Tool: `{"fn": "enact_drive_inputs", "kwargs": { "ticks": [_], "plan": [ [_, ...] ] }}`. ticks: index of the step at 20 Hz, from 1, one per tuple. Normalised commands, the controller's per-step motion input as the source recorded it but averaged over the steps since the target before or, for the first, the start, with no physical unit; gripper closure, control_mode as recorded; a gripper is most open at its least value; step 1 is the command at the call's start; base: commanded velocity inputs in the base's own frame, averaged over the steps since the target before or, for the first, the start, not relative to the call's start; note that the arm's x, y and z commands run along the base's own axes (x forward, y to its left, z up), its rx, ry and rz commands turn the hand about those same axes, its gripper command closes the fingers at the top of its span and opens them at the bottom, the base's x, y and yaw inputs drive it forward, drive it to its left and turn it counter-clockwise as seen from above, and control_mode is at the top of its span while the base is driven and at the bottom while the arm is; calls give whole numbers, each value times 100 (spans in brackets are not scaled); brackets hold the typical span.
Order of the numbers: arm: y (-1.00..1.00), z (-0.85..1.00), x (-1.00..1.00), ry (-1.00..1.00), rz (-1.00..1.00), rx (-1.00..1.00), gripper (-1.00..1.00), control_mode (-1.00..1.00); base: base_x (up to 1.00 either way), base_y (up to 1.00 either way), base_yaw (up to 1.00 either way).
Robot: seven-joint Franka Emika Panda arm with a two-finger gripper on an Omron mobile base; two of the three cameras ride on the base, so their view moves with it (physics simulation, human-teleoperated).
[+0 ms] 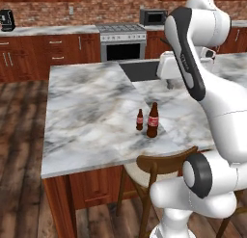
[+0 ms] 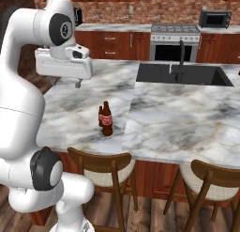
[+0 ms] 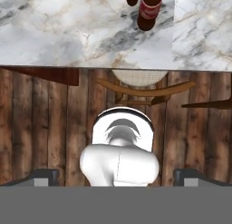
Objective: Place the large bottle from the dining counter next to the other large bottle outside the sink, and place the small bottle from the dining counter next to the other small bottle inside the sink.
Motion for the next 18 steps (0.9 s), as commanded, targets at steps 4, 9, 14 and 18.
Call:
{"fn": "enact_drive_inputs", "kwargs": {
  "ticks": [4, 9, 14, 18],
  "plan": [
    [0, -13, 80, -1, 0, 0, -100, -100, 0, 0, 0],
    [-1, -24, 59, -16, 0, 2, -100, -100, 0, 0, 0],
    [0, -28, 16, -24, 0, 0, -100, -100, 0, 0, 0],
    [-2, -53, 0, -15, 0, -6, -100, -100, 0, 0, 0]
  ]
}}
